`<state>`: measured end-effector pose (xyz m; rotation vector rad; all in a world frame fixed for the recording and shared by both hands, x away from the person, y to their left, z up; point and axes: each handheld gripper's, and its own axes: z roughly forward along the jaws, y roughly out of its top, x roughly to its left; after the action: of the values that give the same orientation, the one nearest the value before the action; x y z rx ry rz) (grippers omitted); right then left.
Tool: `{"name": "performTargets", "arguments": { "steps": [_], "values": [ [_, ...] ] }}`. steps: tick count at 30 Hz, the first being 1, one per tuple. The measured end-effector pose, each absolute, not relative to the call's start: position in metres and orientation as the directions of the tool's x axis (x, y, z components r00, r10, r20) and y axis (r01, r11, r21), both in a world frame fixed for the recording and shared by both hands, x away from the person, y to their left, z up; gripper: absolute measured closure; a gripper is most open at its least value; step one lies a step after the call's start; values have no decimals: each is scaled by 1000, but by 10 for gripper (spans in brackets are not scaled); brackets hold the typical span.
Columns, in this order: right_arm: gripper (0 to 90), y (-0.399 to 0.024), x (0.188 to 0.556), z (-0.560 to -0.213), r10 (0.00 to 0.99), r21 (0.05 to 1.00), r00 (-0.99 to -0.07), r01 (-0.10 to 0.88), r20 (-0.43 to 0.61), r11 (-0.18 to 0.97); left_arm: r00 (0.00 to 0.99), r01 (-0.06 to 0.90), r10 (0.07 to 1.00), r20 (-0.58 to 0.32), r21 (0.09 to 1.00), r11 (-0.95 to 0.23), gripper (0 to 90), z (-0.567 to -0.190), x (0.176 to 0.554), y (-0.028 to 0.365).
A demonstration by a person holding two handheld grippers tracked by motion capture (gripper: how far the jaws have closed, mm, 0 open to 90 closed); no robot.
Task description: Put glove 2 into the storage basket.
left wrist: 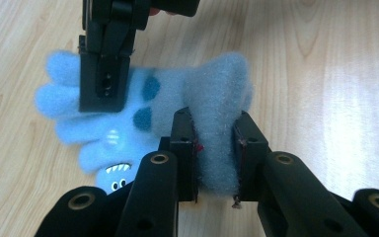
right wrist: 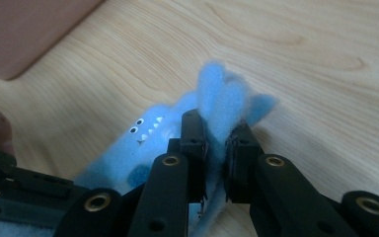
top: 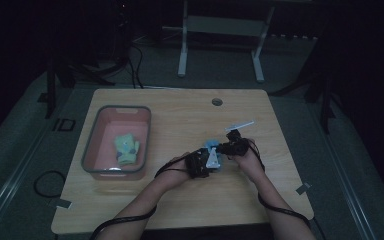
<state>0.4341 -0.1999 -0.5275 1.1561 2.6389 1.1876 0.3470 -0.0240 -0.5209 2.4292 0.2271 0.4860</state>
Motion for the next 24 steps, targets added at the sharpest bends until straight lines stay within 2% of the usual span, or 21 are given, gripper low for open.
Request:
{"name": "performTargets", "arguments": {
  "steps": [24],
  "values": [
    [819,-164,432,-482,571,700,-775,565,269,437,901,75,321,292,625,-777,764,-480,339,15]
  ]
}}
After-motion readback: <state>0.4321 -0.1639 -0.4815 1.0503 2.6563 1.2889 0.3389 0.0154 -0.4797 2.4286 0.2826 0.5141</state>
